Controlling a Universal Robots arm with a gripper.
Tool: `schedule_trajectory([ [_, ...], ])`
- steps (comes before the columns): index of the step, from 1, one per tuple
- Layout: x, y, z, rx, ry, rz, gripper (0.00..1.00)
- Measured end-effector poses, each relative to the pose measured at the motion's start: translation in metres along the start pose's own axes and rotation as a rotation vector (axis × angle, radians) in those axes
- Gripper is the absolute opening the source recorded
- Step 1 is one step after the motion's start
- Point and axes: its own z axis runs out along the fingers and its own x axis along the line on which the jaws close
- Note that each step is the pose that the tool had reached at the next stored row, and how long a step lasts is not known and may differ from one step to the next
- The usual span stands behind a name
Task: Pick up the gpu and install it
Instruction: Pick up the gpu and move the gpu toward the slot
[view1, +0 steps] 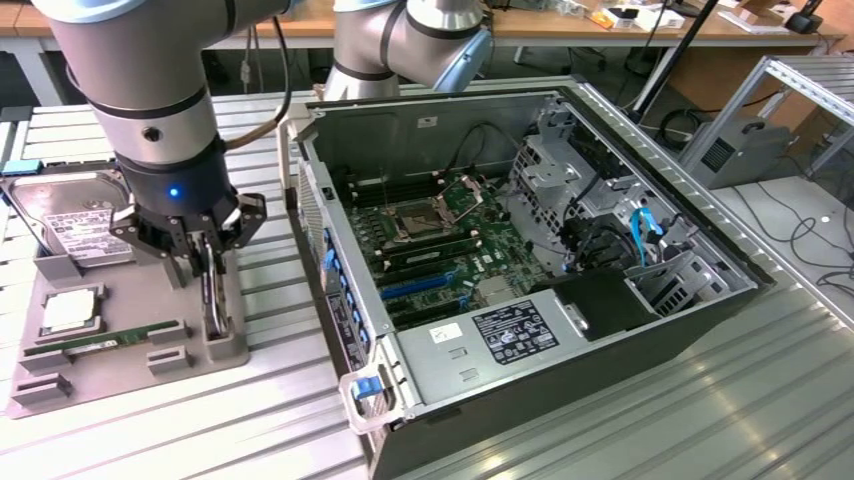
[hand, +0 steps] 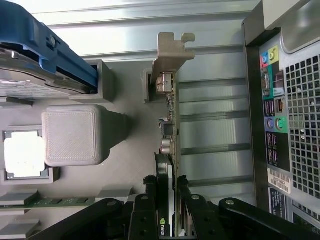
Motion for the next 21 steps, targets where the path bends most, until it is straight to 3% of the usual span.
schedule_trajectory([
  [21,-0.0002,0.0004,-0.0086,-0.0002,0.0,0.0,0.27],
])
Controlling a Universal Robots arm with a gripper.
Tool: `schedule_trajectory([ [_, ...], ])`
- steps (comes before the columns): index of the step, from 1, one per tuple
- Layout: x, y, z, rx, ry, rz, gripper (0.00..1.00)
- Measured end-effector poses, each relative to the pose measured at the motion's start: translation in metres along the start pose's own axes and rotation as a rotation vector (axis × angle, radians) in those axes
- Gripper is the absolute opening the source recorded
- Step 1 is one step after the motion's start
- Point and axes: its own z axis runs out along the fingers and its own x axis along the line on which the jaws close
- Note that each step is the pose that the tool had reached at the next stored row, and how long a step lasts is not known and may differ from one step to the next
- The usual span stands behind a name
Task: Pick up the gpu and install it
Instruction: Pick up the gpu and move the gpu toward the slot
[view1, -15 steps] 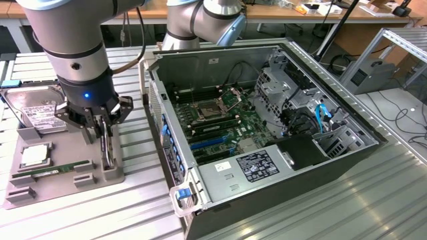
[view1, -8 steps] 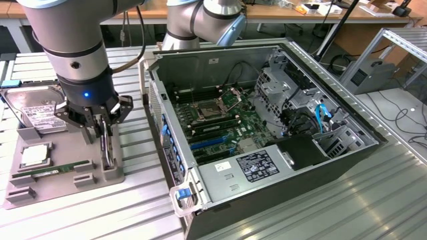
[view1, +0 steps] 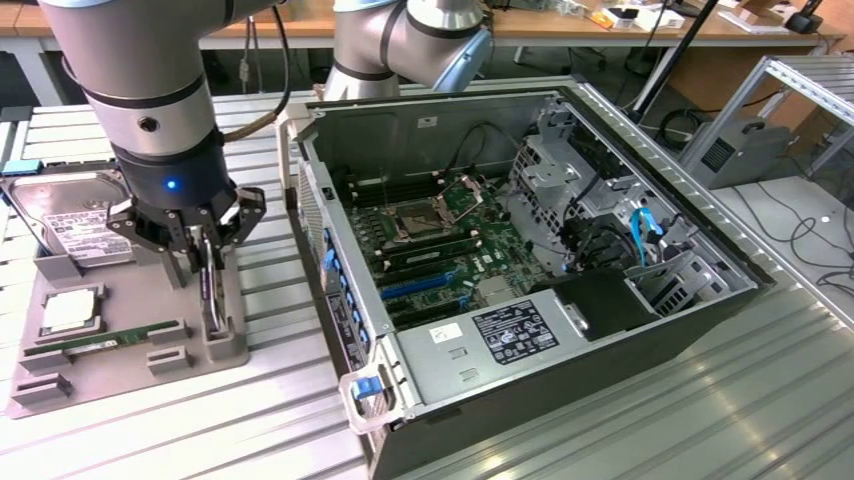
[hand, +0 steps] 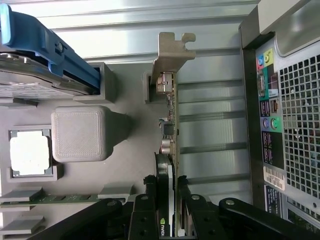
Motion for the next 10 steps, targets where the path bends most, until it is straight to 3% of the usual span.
schedule_trajectory([
  [10,-0.0002,0.0003,-0.006,0.0,0.0,0.0,0.27],
])
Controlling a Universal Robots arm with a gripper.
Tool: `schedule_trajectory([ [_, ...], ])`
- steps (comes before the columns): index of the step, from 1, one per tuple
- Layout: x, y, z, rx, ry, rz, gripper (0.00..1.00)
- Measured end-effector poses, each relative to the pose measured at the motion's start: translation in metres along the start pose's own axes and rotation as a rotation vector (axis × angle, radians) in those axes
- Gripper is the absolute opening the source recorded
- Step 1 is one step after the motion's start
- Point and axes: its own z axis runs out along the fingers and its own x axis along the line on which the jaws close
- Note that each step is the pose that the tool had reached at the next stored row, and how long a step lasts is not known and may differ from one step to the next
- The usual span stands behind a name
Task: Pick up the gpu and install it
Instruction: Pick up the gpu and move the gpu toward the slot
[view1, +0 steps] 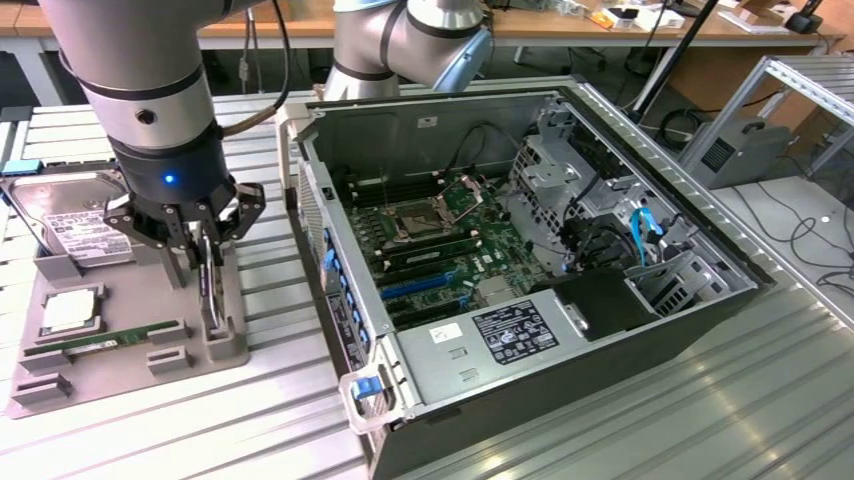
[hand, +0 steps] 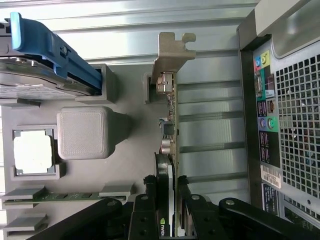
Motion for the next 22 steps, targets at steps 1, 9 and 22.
schedule_trajectory([
  [1,0.0,0.0001,-0.0006,-0.0001,-0.0001,0.0,0.27],
  [9,0.0,0.0002,-0.0043,-0.0001,-0.0001,0.0,0.27],
  [22,0.0,0.0006,-0.0126,0.0,-0.0001,0.0,0.27],
])
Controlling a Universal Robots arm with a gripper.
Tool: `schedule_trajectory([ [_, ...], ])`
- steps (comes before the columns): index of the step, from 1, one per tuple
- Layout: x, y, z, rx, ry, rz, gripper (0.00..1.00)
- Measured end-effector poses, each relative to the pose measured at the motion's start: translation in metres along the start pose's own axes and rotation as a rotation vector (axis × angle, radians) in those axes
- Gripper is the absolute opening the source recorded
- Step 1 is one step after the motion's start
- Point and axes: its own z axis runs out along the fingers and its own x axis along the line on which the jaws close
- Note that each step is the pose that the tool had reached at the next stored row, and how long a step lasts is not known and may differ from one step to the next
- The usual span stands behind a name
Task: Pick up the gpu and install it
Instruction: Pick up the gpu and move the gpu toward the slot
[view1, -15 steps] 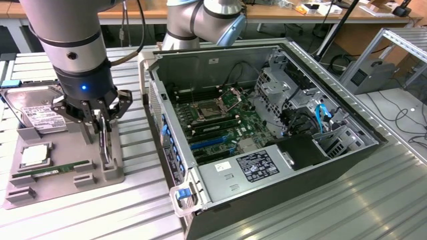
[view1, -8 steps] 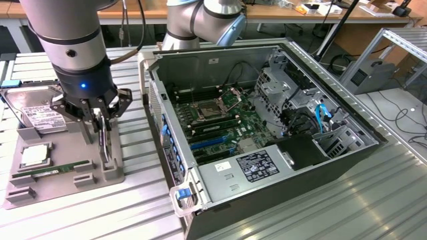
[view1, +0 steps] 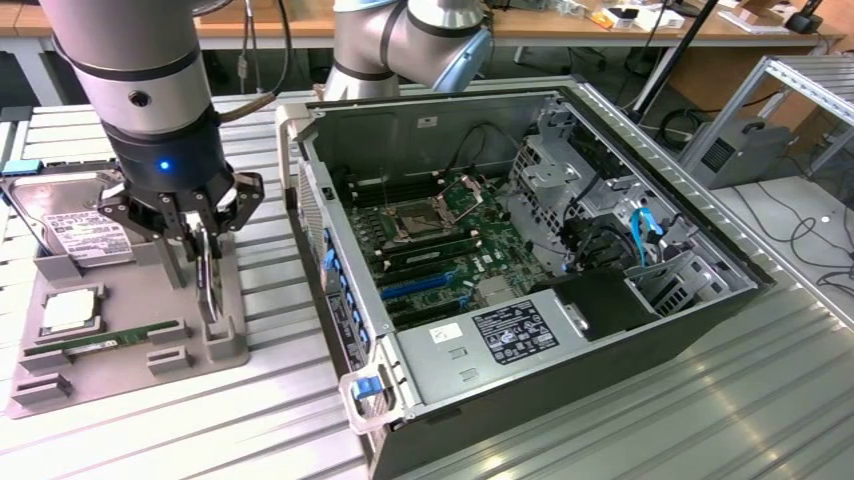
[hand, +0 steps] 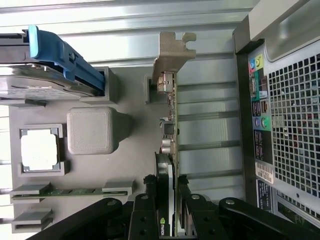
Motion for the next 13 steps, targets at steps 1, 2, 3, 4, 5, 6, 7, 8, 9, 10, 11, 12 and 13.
schedule_trajectory([
  [1,0.0,0.0,-0.0007,0.0001,0.0001,0.0,0.27],
  [2,0.0,0.0001,-0.0014,0.0001,0.0001,0.0,0.27],
  [3,-0.0001,0.0001,-0.0025,0.0,0.0001,0.0,0.27],
  [4,-0.0001,0.0001,-0.0031,0.0,0.0,0.0,0.27],
  [5,-0.0001,0.0002,-0.0041,0.0001,0.0001,0.0,0.27],
  [6,-0.0001,0.0002,-0.0048,0.0,0.0,0.0,0.27],
  [7,-0.0001,0.0002,-0.0054,0.0,0.0,0.0,0.27],
  [8,-0.0001,0.0003,-0.0059,0.0001,0.0001,0.0,0.27],
  [9,-0.0001,0.0003,-0.0066,0.0,0.0,0.0,0.27],
  [10,-0.0002,0.0003,-0.0073,0.0,0.0001,0.0,0.27],
  [11,-0.0002,0.0003,-0.0078,0.0,0.0,0.0,0.27],
  [12,-0.0002,0.0004,-0.0082,0.0,0.0,0.0,0.27],
  [13,-0.0002,0.0004,-0.0088,0.0001,0.0001,0.0,0.27],
])
